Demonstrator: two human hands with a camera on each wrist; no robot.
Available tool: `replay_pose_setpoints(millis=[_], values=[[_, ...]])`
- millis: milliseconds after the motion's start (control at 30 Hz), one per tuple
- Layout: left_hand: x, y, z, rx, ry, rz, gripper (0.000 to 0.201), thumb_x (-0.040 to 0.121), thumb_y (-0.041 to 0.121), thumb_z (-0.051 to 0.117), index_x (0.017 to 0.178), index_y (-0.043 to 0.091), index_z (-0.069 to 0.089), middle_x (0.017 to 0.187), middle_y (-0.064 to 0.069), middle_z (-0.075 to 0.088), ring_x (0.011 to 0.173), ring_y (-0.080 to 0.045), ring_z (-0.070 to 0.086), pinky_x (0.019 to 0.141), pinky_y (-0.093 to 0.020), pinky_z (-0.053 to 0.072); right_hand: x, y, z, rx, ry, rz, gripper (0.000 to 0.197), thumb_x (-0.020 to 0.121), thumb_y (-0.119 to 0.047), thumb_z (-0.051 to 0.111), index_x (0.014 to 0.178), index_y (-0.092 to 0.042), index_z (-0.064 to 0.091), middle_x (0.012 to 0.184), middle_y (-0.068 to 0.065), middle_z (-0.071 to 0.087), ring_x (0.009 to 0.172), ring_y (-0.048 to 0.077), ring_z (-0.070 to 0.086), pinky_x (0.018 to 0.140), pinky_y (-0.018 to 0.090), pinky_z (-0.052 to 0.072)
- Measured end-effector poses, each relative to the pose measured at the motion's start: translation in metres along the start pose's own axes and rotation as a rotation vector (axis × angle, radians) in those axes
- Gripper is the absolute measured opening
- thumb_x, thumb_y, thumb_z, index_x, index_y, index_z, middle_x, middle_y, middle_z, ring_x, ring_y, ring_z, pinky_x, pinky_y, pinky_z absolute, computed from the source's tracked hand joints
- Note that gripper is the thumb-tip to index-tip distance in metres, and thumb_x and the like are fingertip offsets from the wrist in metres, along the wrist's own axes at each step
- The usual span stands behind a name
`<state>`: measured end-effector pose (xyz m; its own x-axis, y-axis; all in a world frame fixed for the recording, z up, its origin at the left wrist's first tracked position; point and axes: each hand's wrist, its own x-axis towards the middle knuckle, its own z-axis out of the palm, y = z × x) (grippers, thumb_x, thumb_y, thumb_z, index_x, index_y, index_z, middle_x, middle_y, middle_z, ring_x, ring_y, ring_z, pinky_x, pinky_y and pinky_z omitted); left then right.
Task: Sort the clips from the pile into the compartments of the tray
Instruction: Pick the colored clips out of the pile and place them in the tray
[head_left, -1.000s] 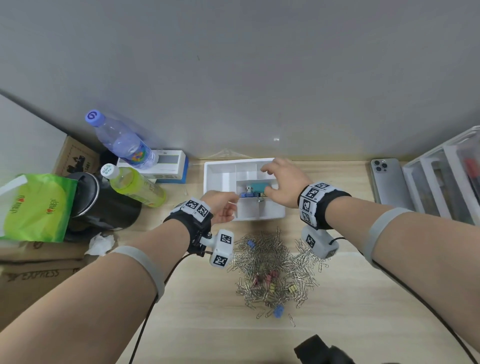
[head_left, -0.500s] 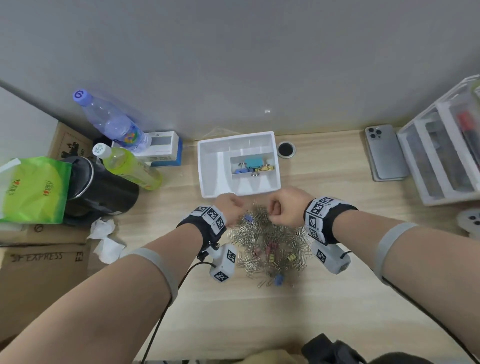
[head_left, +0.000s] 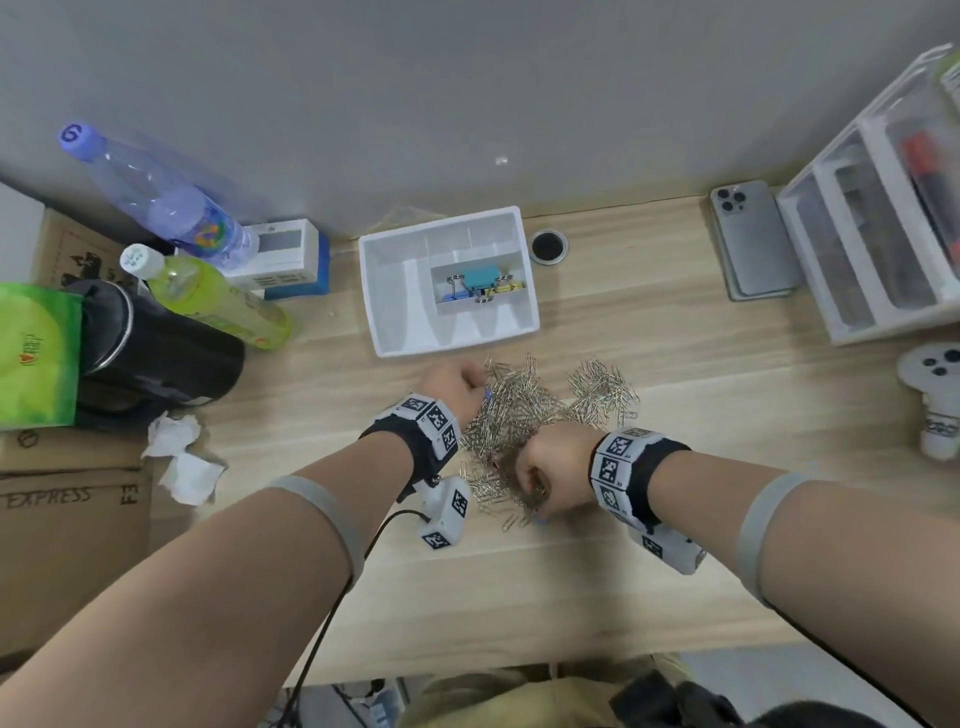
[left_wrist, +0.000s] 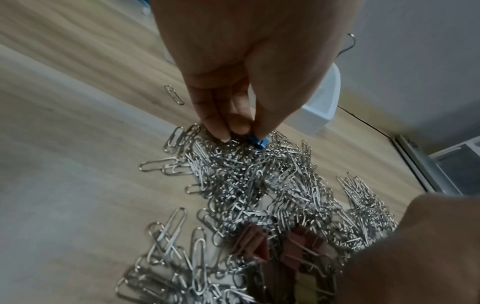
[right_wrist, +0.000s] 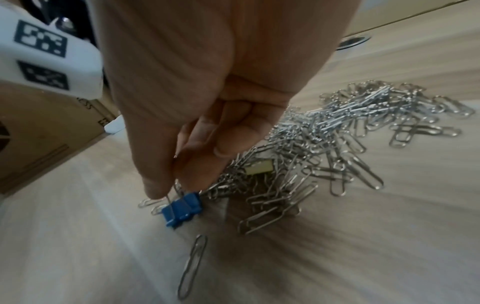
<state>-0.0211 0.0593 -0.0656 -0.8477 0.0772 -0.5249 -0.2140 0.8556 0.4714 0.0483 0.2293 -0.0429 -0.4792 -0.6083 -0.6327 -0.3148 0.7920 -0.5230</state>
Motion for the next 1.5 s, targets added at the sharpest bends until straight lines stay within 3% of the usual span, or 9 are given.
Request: replay_pose_setpoints(millis=[200, 367, 467, 567, 633, 733, 1067, 1433, 1500], values=[[-0.005, -0.006, -0.007, -0.113, -0.055, -0.035, 0.018, 0.086, 0.023, 0.064, 0.069, 0.018, 0.063, 0.063, 0.004, 0.061, 0.056, -0.014, 0.055, 0.050, -0.022, 0.045, 0.002, -0.004, 0.009, -0.028, -0.035, 0.000, 0.014, 0.077, -0.030, 0.070, 0.089, -0.025, 0.077, 0.086, -0.009, 0.074, 0.081, 0.016, 0.066, 0.071, 0.024, 0.049], [-0.019, -0.002, -0.023, -0.405, -0.270, -0.228, 0.011, 0.092, 0.010, 0.062, 0.093, 0.000, 0.065, 0.068, -0.010, 0.065, 0.051, -0.018, 0.059, 0.051, -0.026, 0.053, 0.000, -0.003, -0.001, 0.194, -0.109, 0.080, 0.014, 0.073, -0.030, 0.074, 0.083, -0.020, 0.078, 0.076, -0.008, 0.071, 0.071, 0.011, 0.063, 0.072, 0.029, 0.054], [-0.028, 0.000, -0.034, -0.545, -0.397, -0.299, 0.007, 0.091, 0.003, 0.061, 0.089, -0.003, 0.063, 0.069, -0.014, 0.064, 0.050, -0.018, 0.054, 0.051, -0.027, 0.050, 0.001, -0.001, -0.016, 0.346, -0.130, 0.176, 0.007, 0.072, -0.024, 0.071, 0.075, -0.020, 0.075, 0.072, -0.004, 0.070, 0.066, 0.010, 0.060, 0.068, 0.028, 0.052], [-0.031, -0.001, -0.041, -0.539, -0.452, -0.322, 0.009, 0.090, 0.011, 0.064, 0.089, 0.002, 0.065, 0.072, -0.012, 0.067, 0.050, -0.016, 0.054, 0.050, -0.026, 0.050, 0.000, -0.004, -0.033, 0.517, -0.081, 0.290, 0.009, 0.078, -0.015, 0.068, 0.070, -0.018, 0.071, 0.068, 0.003, 0.068, 0.053, 0.015, 0.062, 0.059, 0.028, 0.055], [-0.033, 0.004, -0.047, -0.528, -0.474, -0.321, 0.011, 0.092, 0.015, 0.064, 0.092, 0.004, 0.064, 0.069, -0.009, 0.065, 0.049, -0.014, 0.052, 0.047, -0.024, 0.047, 0.001, -0.005, -0.048, 0.699, -0.015, 0.310, 0.008, 0.081, -0.009, 0.067, 0.075, -0.008, 0.072, 0.072, 0.012, 0.071, 0.055, 0.020, 0.065, 0.061, 0.035, 0.059], [-0.037, 0.014, -0.056, -0.564, -0.498, -0.289, 0.014, 0.095, 0.019, 0.062, 0.089, 0.006, 0.061, 0.063, -0.004, 0.057, 0.048, -0.012, 0.048, 0.046, -0.021, 0.042, 0.005, -0.008, -0.066, 0.973, 0.126, 0.292, 0.010, 0.085, 0.001, 0.064, 0.075, -0.001, 0.063, 0.068, 0.018, 0.071, 0.064, 0.028, 0.066, 0.052, 0.028, 0.054], [-0.025, 0.026, -0.072, -0.741, -0.420, -0.247, 0.048, 0.090, 0.029, 0.070, 0.114, -0.012, 0.065, 0.085, -0.021, 0.066, 0.060, -0.017, 0.058, 0.059, -0.025, 0.053, 0.026, -0.018, -0.090, 1.255, 0.187, 0.224, 0.022, 0.086, 0.011, 0.059, 0.099, -0.006, 0.052, 0.070, 0.016, 0.058, 0.058, 0.021, 0.056, 0.048, 0.025, 0.043], [0.007, 0.008, -0.086, -0.742, -0.187, -0.362, 0.013, 0.087, 0.016, 0.069, 0.089, 0.004, 0.066, 0.075, -0.011, 0.062, 0.055, -0.018, 0.054, 0.054, -0.026, 0.049, 0.068, 0.002, -0.112, 0.981, 0.492, 0.383, 0.017, 0.076, -0.001, 0.073, 0.093, 0.003, 0.070, 0.075, 0.018, 0.070, 0.061, 0.022, 0.062, 0.061, 0.034, 0.057], [0.008, 0.001, -0.086, -0.710, -0.193, -0.397, 0.012, 0.087, 0.016, 0.068, 0.091, 0.005, 0.064, 0.077, -0.011, 0.061, 0.056, -0.019, 0.054, 0.053, -0.025, 0.049, 0.077, 0.001, -0.114, 1.000, 0.524, 0.403, 0.024, 0.076, 0.002, 0.071, 0.100, 0.001, 0.069, 0.080, 0.011, 0.067, 0.064, 0.018, 0.063, 0.057, 0.022, 0.057]])
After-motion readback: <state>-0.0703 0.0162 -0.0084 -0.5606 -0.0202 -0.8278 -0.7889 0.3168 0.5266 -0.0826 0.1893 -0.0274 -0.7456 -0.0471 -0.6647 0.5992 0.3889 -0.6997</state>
